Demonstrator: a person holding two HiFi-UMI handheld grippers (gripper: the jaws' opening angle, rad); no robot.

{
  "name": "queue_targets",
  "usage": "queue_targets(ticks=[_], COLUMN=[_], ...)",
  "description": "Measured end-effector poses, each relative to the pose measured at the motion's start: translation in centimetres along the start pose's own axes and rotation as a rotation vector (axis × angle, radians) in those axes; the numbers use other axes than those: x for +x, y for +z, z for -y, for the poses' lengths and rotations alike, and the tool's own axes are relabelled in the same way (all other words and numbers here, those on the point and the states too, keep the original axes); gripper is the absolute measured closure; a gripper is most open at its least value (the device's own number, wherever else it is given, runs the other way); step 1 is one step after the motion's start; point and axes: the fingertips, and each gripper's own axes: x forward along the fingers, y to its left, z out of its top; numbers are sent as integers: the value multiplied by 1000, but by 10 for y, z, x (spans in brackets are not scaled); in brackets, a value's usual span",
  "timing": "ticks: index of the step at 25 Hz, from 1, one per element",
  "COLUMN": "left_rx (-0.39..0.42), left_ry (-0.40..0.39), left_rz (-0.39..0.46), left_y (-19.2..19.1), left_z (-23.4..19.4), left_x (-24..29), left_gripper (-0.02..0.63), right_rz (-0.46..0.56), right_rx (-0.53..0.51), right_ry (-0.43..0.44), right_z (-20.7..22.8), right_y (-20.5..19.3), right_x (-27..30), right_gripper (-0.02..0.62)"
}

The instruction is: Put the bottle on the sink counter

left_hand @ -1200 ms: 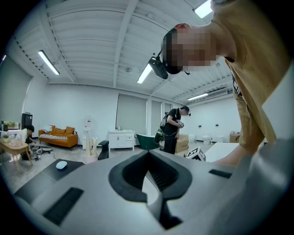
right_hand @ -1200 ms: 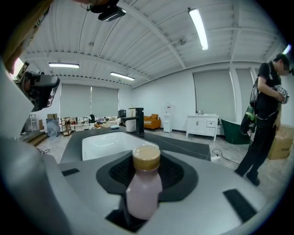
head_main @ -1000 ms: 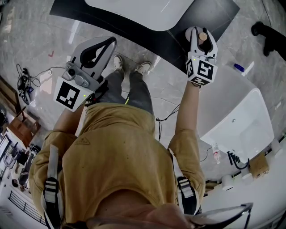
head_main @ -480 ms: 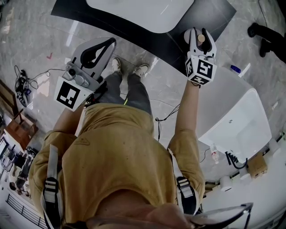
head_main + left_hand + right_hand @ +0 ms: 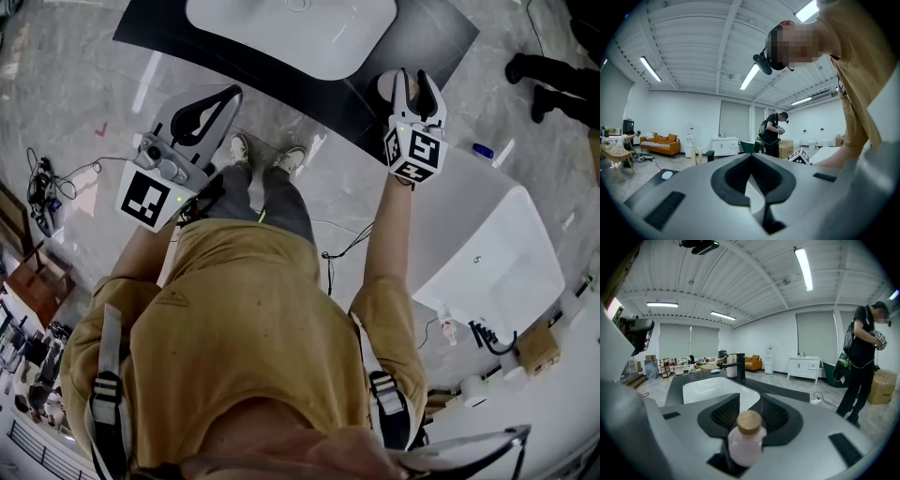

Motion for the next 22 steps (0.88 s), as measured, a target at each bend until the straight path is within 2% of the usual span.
queue_targets(ticks=[5, 10, 14, 22], left_rx=[1, 3, 4, 4], left_ry=[0, -1, -1, -9], left_rz=[12, 32, 46, 91], left_y=[3, 8, 12, 23], left_z=[0, -1, -3, -11], left_x=[-3, -7, -10, -19], left_gripper=[604, 604, 604, 604], right_rz=[1, 3, 14, 12], right_rx=[39, 66, 77, 57], right_ry=[-30, -81, -90, -108], right_z=[9, 20, 23, 20], right_y=[0, 3, 9, 31], right_x=[-8, -17, -27, -45], right_gripper=[474, 524, 573, 591])
